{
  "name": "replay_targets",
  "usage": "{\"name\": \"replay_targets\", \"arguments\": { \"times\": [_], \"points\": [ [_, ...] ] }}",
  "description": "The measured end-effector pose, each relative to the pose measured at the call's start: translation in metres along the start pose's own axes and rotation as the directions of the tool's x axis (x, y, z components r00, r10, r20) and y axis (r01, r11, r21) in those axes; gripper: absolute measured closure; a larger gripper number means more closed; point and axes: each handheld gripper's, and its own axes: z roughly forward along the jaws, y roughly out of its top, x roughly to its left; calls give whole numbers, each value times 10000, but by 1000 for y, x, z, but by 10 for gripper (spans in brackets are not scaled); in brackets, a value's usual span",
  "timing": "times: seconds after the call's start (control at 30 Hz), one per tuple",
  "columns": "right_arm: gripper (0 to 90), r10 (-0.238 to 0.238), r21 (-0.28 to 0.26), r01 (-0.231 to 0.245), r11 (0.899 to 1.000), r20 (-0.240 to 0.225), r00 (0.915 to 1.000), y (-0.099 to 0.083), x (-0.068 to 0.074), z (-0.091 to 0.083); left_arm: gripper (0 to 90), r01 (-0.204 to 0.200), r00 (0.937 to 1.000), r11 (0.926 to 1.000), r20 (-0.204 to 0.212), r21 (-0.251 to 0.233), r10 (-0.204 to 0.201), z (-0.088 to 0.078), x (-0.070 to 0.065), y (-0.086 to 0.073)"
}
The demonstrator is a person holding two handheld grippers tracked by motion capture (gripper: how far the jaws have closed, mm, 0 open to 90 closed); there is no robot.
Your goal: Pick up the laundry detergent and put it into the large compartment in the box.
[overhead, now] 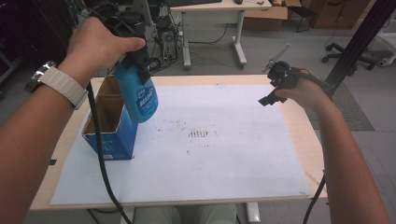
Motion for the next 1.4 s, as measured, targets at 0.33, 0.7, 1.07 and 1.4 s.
{"name": "replay_targets", "arguments": {
  "times": [0.33,0.7,1.07,1.4],
  "points": [
    [108,-6,17,6,10000,16,10000,0,-1,1,374,1093,9938,9939,-166,-117,-1095,-8,25,-4],
    [108,-25,39,25,10000,-5,10000,1,-1,3,374,2309,9718,9727,-427,-229,-2317,-6,57,-14],
    [108,-2,43,2,10000,-2,10000,2,-1,4,374,3030,9507,9512,-509,-574,-3059,-4,80,-23],
    [108,0,15,0,10000,-27,10000,2,-1,4,374,3358,9371,9390,-743,-745,-3410,18,96,-30]
  ]
}}
